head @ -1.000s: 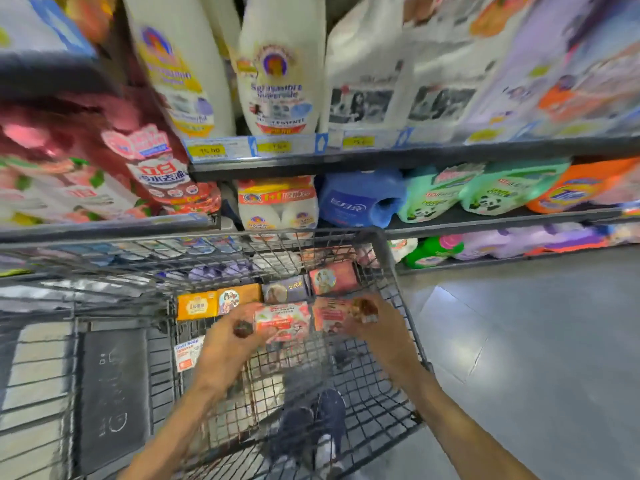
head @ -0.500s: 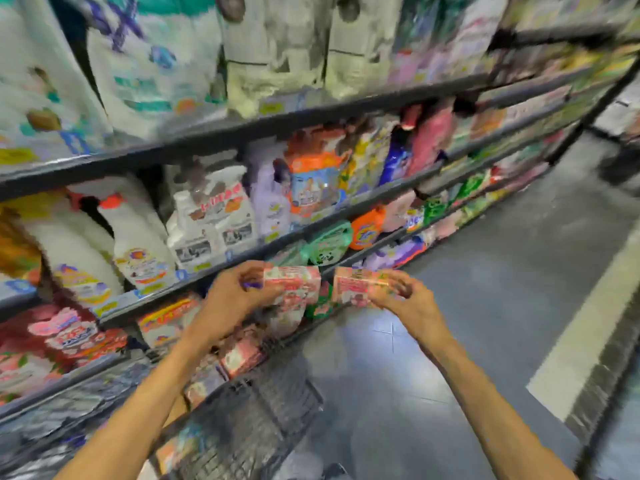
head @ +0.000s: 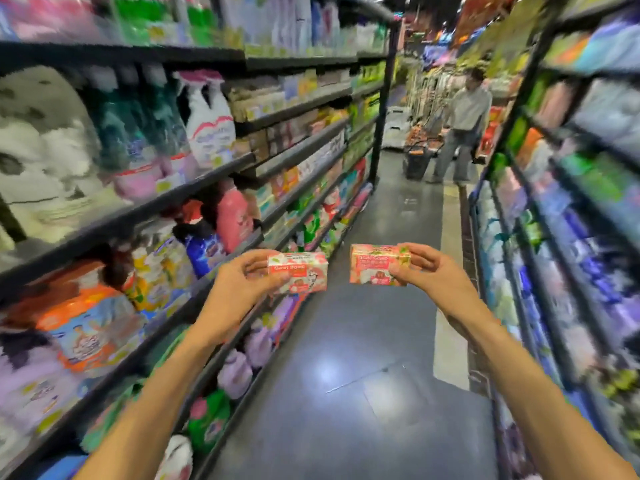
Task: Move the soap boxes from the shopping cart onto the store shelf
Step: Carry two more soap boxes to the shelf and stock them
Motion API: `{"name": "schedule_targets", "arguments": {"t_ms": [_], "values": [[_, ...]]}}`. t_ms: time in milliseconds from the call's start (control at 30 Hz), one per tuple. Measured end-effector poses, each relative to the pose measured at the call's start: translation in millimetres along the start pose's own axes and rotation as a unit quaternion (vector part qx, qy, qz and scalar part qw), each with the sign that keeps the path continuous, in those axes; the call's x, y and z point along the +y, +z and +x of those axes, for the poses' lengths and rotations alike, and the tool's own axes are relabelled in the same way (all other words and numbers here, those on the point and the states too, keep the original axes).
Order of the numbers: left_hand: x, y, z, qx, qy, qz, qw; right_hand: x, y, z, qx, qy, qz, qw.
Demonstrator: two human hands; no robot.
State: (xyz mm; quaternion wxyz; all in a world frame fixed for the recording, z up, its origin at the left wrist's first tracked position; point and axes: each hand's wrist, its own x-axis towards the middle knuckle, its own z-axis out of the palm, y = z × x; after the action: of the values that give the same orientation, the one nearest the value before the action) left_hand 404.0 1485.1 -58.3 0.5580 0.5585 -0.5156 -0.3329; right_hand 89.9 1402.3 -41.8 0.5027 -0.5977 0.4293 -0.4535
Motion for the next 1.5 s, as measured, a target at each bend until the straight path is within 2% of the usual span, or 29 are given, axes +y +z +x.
{"name": "schedule_targets", "arguments": {"t_ms": [233,367,600,933,1167,1500], "values": [[21.8,129.1,128.8,-0.048,0.031,-0.012,0.998,3.6,-139.6,101.2,0.048,-0.008,-0.014,0.999],[24.1,187.8,199.7,-0.07,0.038,-0.009,0.997,6.1,-195.3,156.1,0.067,-0.012,-0.012,0.998],[6.2,276.0,343.6,-0.088,0.062,-0.011,0.994,29.6,-270.9,285.8,0.089,-0.026,-0.03,0.995],[-6.2,371.2,593.6,-0.113,0.076,-0.024,0.99,45.1,-337.2,534.4,0.101,-0.035,-0.039,0.994],[-31.6,419.4,756.3,-0.091,0.07,0.005,0.993,73.1,-382.3,717.8,0.079,-0.029,-0.012,0.996],[-72.7,482.9,988.9,0.03,0.057,0.067,0.996,96.0,-437.5,1017.9,-0.027,-0.057,-0.029,0.998]]}}
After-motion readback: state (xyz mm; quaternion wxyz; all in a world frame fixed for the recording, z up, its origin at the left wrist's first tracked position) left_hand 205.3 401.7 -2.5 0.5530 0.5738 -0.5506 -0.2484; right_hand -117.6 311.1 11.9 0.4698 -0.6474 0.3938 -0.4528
